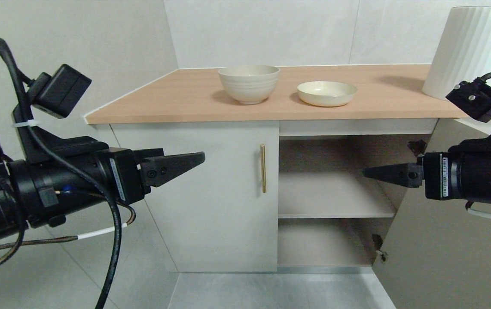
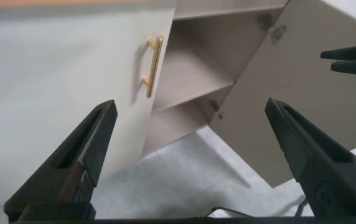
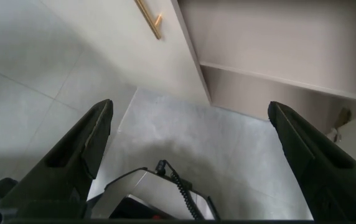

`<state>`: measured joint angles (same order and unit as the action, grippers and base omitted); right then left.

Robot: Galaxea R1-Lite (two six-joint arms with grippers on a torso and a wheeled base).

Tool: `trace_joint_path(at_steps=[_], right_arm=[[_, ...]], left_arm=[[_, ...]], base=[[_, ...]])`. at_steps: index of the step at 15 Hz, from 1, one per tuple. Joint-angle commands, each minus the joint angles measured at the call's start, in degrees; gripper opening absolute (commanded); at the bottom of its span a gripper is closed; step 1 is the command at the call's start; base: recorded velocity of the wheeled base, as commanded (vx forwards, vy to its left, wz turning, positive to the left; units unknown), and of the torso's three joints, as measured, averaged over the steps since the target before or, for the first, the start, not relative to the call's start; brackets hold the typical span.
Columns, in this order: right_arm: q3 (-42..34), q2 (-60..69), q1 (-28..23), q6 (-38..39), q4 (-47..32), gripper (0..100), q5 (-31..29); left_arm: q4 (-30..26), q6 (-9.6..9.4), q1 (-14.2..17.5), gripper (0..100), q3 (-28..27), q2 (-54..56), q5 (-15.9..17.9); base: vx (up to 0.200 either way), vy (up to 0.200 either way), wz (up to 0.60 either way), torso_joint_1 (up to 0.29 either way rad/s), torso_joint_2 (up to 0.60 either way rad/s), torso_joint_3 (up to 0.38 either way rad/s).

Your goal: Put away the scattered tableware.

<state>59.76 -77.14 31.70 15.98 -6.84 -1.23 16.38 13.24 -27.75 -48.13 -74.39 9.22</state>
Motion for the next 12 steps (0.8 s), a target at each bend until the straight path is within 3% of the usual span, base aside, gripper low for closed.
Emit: trace_joint_path(at_steps=[1,5,9,12], right_arm=[[0.0,0.2,0.0,0.0,0.1,100,0.1],[0.0,0.6,0.0,-0.1,-0.3,100,0.9],[-1.6,4.8,-0.1,0.0,-0.7,100,10.2],[-1.8,5.9,-0.1,-0.2,-0.8,100,10.5]], left_arm=[[0.1,0.03,0.1,100,0.0,0.0,0.0],[0.1,0.03,0.1,100,-0.1,0.0,0.0],[0.1,0.03,0.1,100,0.0,0.8,0.1],[0.1,0.03,0.0,100,0.1,2.7,0.4]], base=[[0.200,0.000,0.00,-0.007,0.00,0.012],[0.200,0.000,0.00,0.001,0.00,0.001],[0.200,0.000,0.00,0.002,0.00,-0.001],[0.000,0.000,0.00,0.000,0.00,0.000]])
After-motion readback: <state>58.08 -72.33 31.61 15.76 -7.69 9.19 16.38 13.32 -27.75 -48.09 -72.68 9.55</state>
